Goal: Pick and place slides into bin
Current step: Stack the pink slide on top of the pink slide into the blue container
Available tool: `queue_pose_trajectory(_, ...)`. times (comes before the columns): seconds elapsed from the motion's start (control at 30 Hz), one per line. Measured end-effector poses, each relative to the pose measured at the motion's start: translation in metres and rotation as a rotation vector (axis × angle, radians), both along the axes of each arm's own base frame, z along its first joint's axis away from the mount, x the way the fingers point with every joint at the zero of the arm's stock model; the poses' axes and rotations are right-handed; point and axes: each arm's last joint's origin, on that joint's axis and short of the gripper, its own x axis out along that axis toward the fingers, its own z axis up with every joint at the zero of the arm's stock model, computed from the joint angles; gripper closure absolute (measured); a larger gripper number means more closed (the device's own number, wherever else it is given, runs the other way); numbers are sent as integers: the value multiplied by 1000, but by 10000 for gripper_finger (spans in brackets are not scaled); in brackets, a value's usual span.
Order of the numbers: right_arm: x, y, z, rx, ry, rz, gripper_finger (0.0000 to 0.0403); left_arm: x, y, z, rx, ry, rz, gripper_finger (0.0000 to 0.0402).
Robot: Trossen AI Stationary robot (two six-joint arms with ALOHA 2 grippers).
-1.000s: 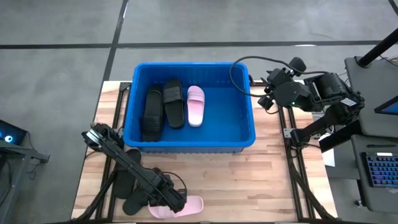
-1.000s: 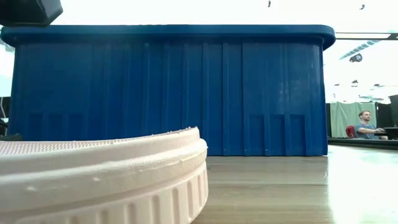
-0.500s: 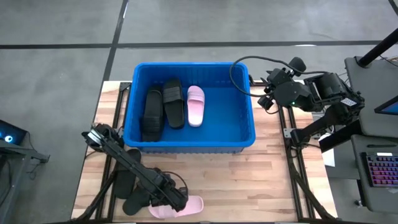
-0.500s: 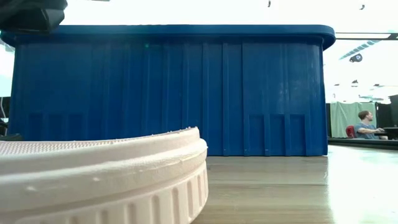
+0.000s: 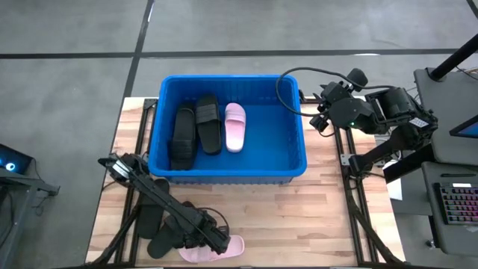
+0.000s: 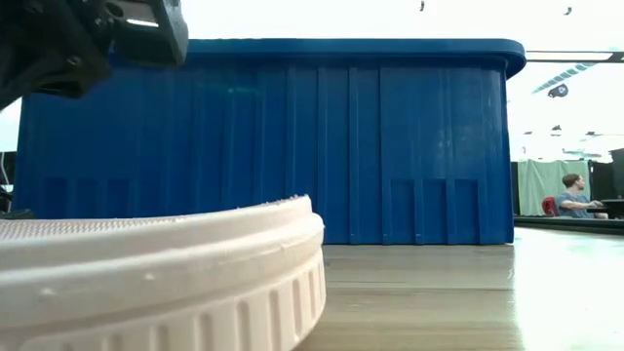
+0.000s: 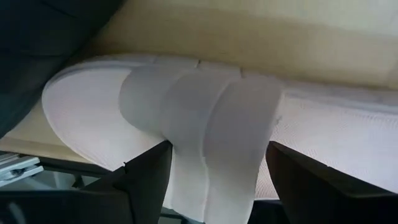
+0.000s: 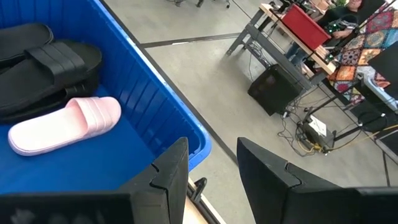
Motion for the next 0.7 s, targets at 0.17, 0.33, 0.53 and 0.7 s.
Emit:
queue_pose_trajectory(0.17, 0, 0, 0, -1, 2, 1, 275, -1, -3, -3, -35, 35, -40, 155)
queue_pose_trajectory(0.33, 0, 0, 0, -1, 2, 1, 275, -5, -3, 0, -37, 55, -50, 155)
queue_pose_trajectory(0.53, 0, 0, 0, -1, 2, 1, 275, -7, -2, 2, -58, 44, -133, 166)
queue_pose_trajectory(0.7, 0, 0, 0, -1, 2, 1, 275, -7, -2, 2, -66, 29, -176, 212)
